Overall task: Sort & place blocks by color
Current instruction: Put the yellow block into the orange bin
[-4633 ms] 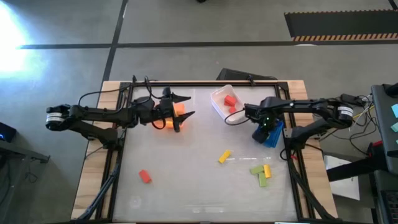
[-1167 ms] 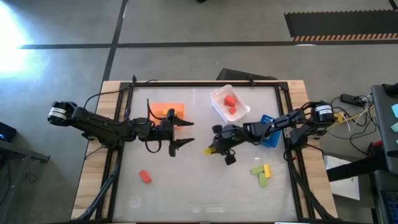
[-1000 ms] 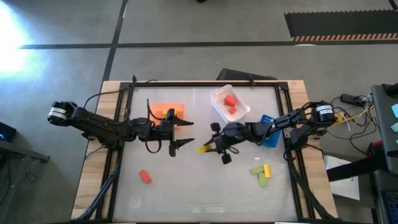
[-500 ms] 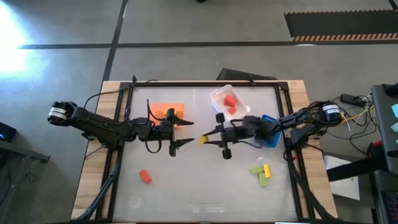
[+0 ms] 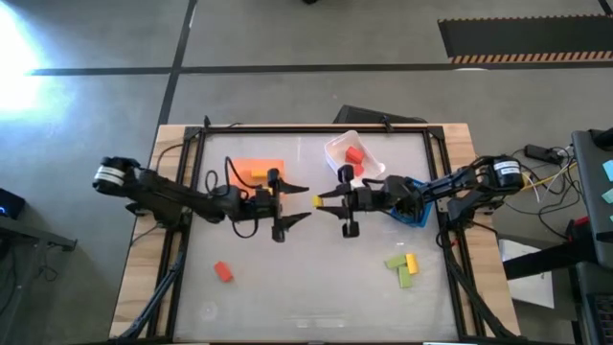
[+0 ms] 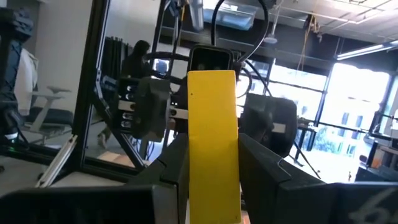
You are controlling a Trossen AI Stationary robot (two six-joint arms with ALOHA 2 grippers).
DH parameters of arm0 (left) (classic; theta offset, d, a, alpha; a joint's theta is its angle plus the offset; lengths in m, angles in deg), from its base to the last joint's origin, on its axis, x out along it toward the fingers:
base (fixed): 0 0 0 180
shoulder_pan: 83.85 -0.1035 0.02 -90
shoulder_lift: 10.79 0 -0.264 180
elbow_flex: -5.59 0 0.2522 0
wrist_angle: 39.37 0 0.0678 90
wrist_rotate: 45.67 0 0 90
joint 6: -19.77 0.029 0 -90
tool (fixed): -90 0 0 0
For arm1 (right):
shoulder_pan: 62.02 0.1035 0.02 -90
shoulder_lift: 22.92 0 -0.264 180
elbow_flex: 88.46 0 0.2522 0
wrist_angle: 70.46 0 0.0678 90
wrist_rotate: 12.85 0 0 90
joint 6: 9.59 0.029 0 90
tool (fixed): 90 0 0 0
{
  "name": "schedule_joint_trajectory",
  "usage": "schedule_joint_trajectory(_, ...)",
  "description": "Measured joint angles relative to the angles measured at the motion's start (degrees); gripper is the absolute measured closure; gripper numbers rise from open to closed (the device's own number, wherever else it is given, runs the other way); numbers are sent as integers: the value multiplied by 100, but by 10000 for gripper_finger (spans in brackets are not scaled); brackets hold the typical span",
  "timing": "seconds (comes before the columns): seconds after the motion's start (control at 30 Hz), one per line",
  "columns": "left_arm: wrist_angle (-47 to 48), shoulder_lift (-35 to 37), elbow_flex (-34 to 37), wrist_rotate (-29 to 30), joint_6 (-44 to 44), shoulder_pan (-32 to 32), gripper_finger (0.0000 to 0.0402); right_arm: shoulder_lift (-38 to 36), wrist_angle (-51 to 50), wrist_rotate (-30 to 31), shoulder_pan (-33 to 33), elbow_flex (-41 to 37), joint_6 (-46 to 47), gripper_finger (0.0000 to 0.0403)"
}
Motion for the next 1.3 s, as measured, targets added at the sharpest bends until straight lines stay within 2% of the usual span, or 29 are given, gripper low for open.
schedule_joint_trajectory(0.23,-906,-557,-184,-5,412,-5,118,74,-3,-38,0,0,4,313)
schedule_joint_trajectory(0.63,-913,-954,-529,-24,873,-7,129,74,1,-38,0,0,3,313)
schedule_joint_trajectory(0.87,-904,-914,-519,-29,859,-7,192,74,-1,-38,0,0,-24,313)
schedule_joint_trajectory(1.13,-905,-916,-514,-43,856,-7,306,74,-1,-43,0,0,-24,313)
schedule_joint_trajectory(1.3,-905,-916,-510,-46,848,-7,309,74,-3,-12,2,0,9,313)
